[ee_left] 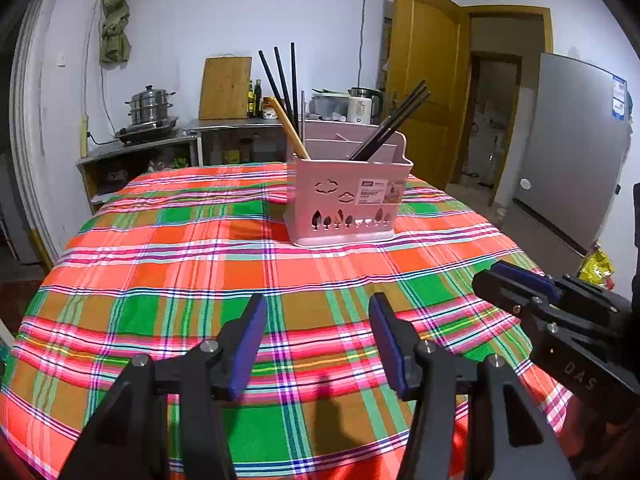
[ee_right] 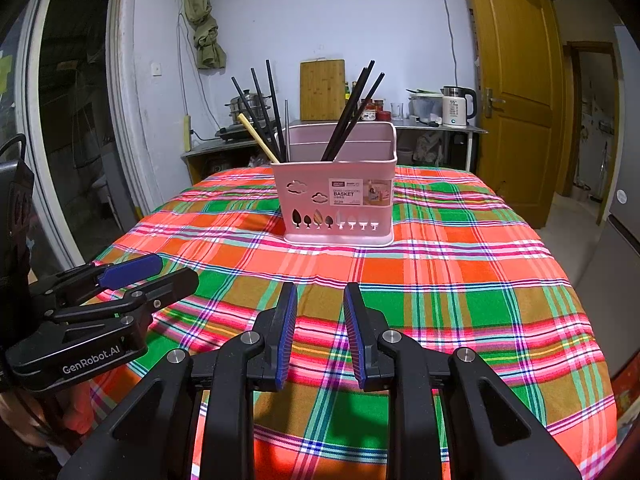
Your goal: Organize utensils
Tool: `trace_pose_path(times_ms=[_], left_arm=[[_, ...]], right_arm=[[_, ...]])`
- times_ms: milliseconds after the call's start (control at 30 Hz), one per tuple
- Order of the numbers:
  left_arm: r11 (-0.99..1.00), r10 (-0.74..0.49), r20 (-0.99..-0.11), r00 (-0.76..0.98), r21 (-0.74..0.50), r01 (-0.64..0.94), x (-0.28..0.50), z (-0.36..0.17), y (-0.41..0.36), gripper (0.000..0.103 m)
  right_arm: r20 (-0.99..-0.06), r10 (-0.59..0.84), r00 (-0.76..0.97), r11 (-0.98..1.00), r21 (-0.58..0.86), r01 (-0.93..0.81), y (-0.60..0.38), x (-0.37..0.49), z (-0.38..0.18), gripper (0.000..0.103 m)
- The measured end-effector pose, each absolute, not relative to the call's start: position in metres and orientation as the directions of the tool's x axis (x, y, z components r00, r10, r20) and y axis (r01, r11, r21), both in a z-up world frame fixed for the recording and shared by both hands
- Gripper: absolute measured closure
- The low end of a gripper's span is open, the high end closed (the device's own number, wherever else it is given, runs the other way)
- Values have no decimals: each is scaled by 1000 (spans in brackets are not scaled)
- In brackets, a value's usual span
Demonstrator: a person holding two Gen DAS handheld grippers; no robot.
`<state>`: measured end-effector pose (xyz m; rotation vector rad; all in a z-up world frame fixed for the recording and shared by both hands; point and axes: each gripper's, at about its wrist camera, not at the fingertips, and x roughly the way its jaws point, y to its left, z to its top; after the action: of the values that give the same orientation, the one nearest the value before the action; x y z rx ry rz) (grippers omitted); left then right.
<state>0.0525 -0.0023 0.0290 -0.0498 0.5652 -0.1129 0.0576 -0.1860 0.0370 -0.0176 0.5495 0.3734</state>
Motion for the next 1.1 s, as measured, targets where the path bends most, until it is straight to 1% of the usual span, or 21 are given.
trace_pose_path(times_ms=[733,1100], left_arm=[[992,-124,-536,835,-86,92,52,27,-4,46],[995,-101,-540,836,-62,80,53,26,-7,45]], right_arm=[[-513,342,787,932,79,-353,-184,58,36,78],[-514,342,787,932,78,-354,-184,58,36,78]])
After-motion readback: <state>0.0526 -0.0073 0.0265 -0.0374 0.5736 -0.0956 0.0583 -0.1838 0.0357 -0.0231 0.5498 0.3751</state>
